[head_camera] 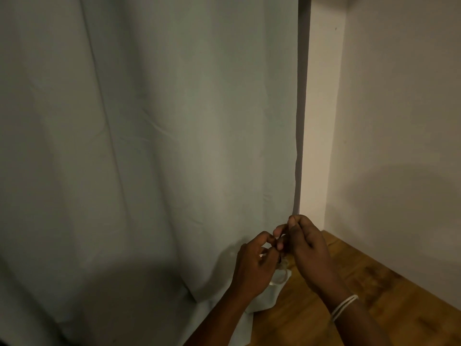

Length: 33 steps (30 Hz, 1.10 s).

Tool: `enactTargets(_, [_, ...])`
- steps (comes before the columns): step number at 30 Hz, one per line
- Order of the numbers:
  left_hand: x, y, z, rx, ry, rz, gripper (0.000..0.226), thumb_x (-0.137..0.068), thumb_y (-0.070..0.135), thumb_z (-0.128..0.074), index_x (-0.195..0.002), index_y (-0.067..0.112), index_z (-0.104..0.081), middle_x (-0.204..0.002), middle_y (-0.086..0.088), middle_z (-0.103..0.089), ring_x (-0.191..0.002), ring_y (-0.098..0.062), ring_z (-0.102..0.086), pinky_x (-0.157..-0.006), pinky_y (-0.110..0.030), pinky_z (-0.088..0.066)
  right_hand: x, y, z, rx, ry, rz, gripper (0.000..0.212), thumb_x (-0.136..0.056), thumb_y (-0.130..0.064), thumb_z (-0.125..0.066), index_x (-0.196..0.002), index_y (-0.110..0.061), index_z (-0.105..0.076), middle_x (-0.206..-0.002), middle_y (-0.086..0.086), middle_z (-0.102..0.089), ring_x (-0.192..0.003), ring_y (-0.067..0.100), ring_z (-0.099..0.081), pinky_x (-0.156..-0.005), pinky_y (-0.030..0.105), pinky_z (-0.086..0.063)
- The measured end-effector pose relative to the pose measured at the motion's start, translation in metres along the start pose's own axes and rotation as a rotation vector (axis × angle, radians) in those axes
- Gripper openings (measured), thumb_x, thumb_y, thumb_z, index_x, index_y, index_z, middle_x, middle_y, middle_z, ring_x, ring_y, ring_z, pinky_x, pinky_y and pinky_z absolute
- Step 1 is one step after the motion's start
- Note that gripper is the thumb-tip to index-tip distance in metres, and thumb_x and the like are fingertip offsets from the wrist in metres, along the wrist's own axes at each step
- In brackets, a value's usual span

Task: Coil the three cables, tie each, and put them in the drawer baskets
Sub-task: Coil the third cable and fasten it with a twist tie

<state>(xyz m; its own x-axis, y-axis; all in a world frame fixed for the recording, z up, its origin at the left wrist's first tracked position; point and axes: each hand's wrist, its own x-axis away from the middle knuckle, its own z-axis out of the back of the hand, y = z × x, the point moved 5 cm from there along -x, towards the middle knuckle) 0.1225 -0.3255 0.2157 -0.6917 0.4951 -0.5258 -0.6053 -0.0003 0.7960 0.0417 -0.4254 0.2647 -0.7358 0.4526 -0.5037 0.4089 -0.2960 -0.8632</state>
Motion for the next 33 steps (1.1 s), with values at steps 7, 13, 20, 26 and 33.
enactTargets(7, [-0.003, 0.005, 0.003, -0.087, -0.011, -0.084, 0.020, -0.082, 0.031, -0.058, -0.065, 0.027, -0.048, -0.059, -0.003, -0.057, -0.054, -0.022, -0.058, -0.054, -0.037, -0.054, -0.004, -0.003, 0.005, -0.107, 0.016, -0.059, 0.034, -0.107, -0.018, -0.034, -0.084, 0.005, -0.045, -0.065, 0.007, -0.050, -0.053, 0.018, -0.040, -0.049, 0.029, -0.037])
enactTargets(13, [-0.002, 0.010, -0.001, -0.118, -0.034, -0.159, 0.026, -0.083, 0.029, -0.057, -0.065, 0.036, -0.041, -0.057, 0.014, -0.043, -0.053, -0.009, -0.045, -0.052, -0.028, -0.042, -0.006, -0.012, 0.010, -0.169, 0.039, -0.061, 0.035, -0.106, -0.016, -0.034, -0.081, 0.003, -0.048, -0.057, 0.001, -0.047, -0.049, 0.013, -0.037, -0.046, 0.025, -0.035])
enactTargets(20, [0.005, 0.007, -0.011, -0.138, -0.034, -0.155, 0.024, -0.083, 0.029, -0.062, -0.066, 0.033, -0.045, -0.059, 0.003, -0.052, -0.055, -0.017, -0.054, -0.053, -0.034, -0.050, -0.001, 0.000, 0.009, -0.352, 0.089, -0.241, 0.033, -0.107, -0.017, -0.035, -0.079, -0.007, -0.048, -0.058, 0.004, -0.045, -0.051, 0.014, -0.035, -0.049, 0.028, -0.030])
enactTargets(26, [0.002, 0.017, -0.007, -0.136, -0.002, -0.148, 0.022, -0.080, 0.031, -0.063, -0.066, 0.025, -0.046, -0.058, 0.000, -0.052, -0.053, -0.010, -0.049, -0.050, -0.026, -0.043, -0.005, 0.003, 0.008, -0.455, 0.132, -0.339, 0.039, -0.107, -0.017, -0.034, -0.069, -0.012, -0.044, -0.055, 0.003, -0.043, -0.049, 0.014, -0.034, -0.049, 0.028, -0.028])
enactTargets(33, [-0.007, 0.034, -0.008, -0.131, -0.053, -0.170, 0.022, -0.081, 0.030, -0.060, -0.066, 0.021, -0.046, -0.057, 0.006, -0.049, -0.054, -0.009, -0.048, -0.051, -0.029, -0.041, -0.010, -0.010, 0.013, -0.434, 0.123, -0.265, 0.039, -0.107, -0.016, -0.034, -0.069, -0.012, -0.043, -0.056, 0.002, -0.039, -0.051, 0.013, -0.031, -0.048, 0.027, -0.028])
